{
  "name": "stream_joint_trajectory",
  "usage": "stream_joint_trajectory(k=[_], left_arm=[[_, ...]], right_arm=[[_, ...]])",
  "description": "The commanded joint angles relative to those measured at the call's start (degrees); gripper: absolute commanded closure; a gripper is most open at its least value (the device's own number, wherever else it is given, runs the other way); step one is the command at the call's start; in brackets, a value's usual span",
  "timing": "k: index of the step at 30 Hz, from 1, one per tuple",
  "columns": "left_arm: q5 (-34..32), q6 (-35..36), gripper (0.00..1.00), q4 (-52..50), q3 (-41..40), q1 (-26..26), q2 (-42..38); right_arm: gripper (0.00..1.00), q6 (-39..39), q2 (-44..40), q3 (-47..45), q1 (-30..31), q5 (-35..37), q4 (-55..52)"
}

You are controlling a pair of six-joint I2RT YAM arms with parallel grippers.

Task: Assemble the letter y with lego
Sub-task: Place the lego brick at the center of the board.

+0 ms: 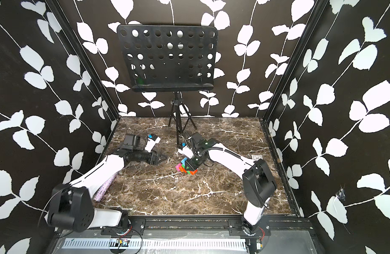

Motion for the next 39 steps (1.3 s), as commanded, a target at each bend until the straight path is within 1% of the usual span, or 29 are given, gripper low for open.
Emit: stream_joint_trajectory(k=[1,4,7,9,12,15,18,25,30,39], left_arm=[[-1.5,14.9,0.32,-5.6,-0.1,-0.8,-5.1],[-3.6,25.8,0.26,-5.4,-1.5,-4.2,-9.6],[-7.5,35.4,0.21,-4.1,-3.4,-8.7,-13.0],[-8.4,38.9,0.18,-1.9,-5.0,-10.8,-14.5],[-9.2,41.9,0.15,0.1,-6.1,-12.8,-14.6],[-11.0,42.4,0.14,2.4,-6.2,-14.4,-13.3],[-11.1,43.1,0.13,3.5,-6.4,-15.9,-12.6],[-13.1,41.2,0.1,5.5,-5.7,-19.0,-9.7],[-13.6,40.8,0.1,6.0,-5.0,-19.8,-7.6],[-12.2,39.2,0.1,7.7,-3.7,-20.7,-5.6]], right_arm=[[0.76,11.2,-2.9,-4.7,-1.8,-8.4,11.7],[0.76,18.7,-4.3,-9.0,-2.8,-11.9,19.9],[0.77,22.8,-4.7,-11.1,-3.0,-13.5,24.3],[0.77,24.8,-4.8,-12.1,-3.0,-14.3,26.3],[0.77,27.3,-5.0,-13.3,-3.0,-15.2,29.1],[0.77,30.6,-5.2,-14.7,-3.0,-16.2,32.9],[0.77,32.7,-5.2,-15.5,-3.0,-16.6,35.4],[0.79,37.0,-5.3,-17.7,-3.0,-17.3,40.4],[0.79,38.8,-5.7,-18.8,-2.9,-17.5,42.8],[0.79,40.2,-5.6,-19.5,-2.0,-17.7,44.5]])
